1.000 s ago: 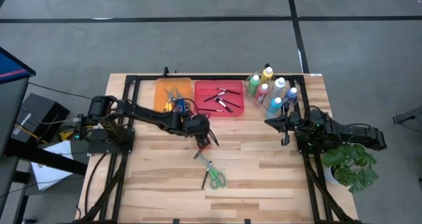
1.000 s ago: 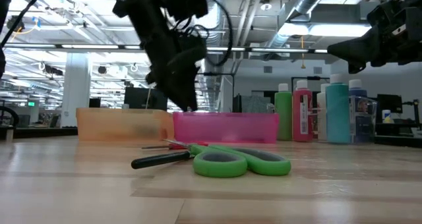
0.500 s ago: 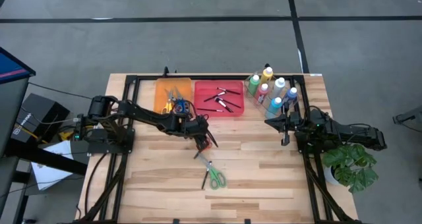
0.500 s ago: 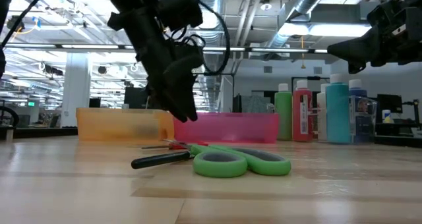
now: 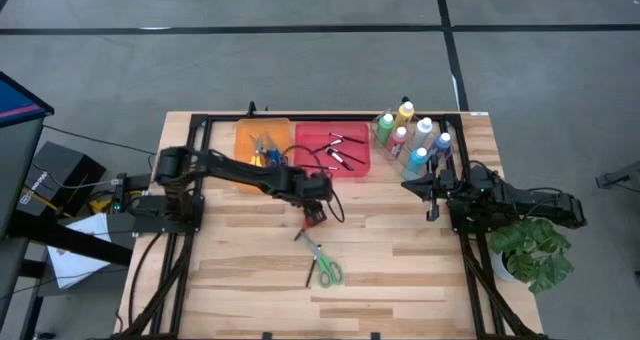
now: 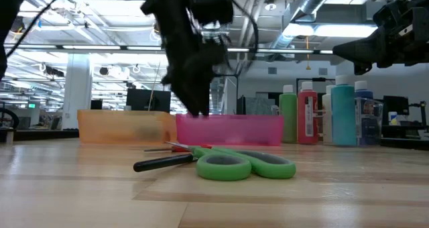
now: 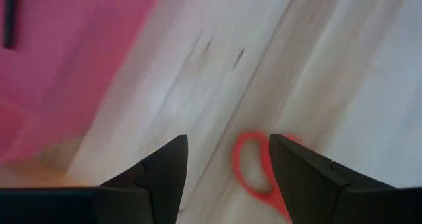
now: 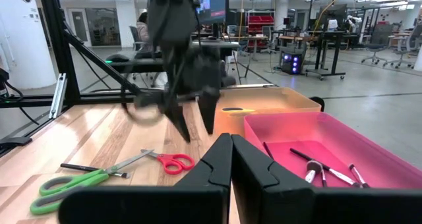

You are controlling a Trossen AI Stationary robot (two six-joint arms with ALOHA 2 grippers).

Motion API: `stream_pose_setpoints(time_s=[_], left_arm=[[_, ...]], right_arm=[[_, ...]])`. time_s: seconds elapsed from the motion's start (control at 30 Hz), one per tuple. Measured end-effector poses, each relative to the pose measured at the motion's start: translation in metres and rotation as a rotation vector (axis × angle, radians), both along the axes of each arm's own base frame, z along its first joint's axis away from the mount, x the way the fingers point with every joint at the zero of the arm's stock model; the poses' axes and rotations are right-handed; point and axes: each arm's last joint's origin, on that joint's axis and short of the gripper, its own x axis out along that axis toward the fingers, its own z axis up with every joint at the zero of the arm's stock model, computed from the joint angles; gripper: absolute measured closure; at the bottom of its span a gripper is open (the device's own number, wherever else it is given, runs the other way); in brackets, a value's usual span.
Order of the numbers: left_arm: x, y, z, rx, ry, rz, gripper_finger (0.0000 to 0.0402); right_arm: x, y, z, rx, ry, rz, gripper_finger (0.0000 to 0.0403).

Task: Pick & Place Paint Supplies
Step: Put the orange scissors into the orange bin

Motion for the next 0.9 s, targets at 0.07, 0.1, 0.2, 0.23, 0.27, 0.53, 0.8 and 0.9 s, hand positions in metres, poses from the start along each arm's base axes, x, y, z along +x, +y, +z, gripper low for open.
stream_pose_setpoints(time_s=[0.07, 0.1, 0.2, 0.23, 0.27, 0.53, 0.8, 0.9], left_arm=[[0.005, 0.0, -0.016, 0.01, 0.08, -0.027, 0.0195], [0.008, 0.0, -0.024, 0.013, 0.108, -0.035, 0.0195], [0.009, -0.001, -0.043, 0.008, 0.17, -0.04, 0.0195], [0.009, -0.001, -0.047, 0.001, 0.186, -0.043, 0.0195], [0.009, -0.001, -0.05, -0.001, 0.208, -0.047, 0.0195], [0.009, -0.001, -0.048, 0.002, 0.199, -0.067, 0.0197], [0.011, -0.003, -0.055, -0.066, 0.215, -0.087, 0.0276], [0.011, -0.003, -0.054, -0.066, 0.205, -0.088, 0.0316]], right_arm=[[0.0, 0.0, 0.0, 0.0, 0.0, 0.0, 0.0403], [0.0, 0.0, 0.0, 0.0, 0.0, 0.0, 0.0403], [0.0, 0.0, 0.0, 0.0, 0.0, 0.0, 0.0403], [0.0, 0.0, 0.0, 0.0, 0.0, 0.0, 0.0403], [0.0, 0.0, 0.0, 0.0, -0.001, 0.0, 0.0403], [0.0, 0.0, 0.0, 0.0, 0.0, 0.0, 0.0403], [0.0, 0.0, 0.0, 0.0, 0.0, 0.0, 0.0403], [0.0, 0.0, 0.0, 0.0, 0.0, 0.0, 0.0403]])
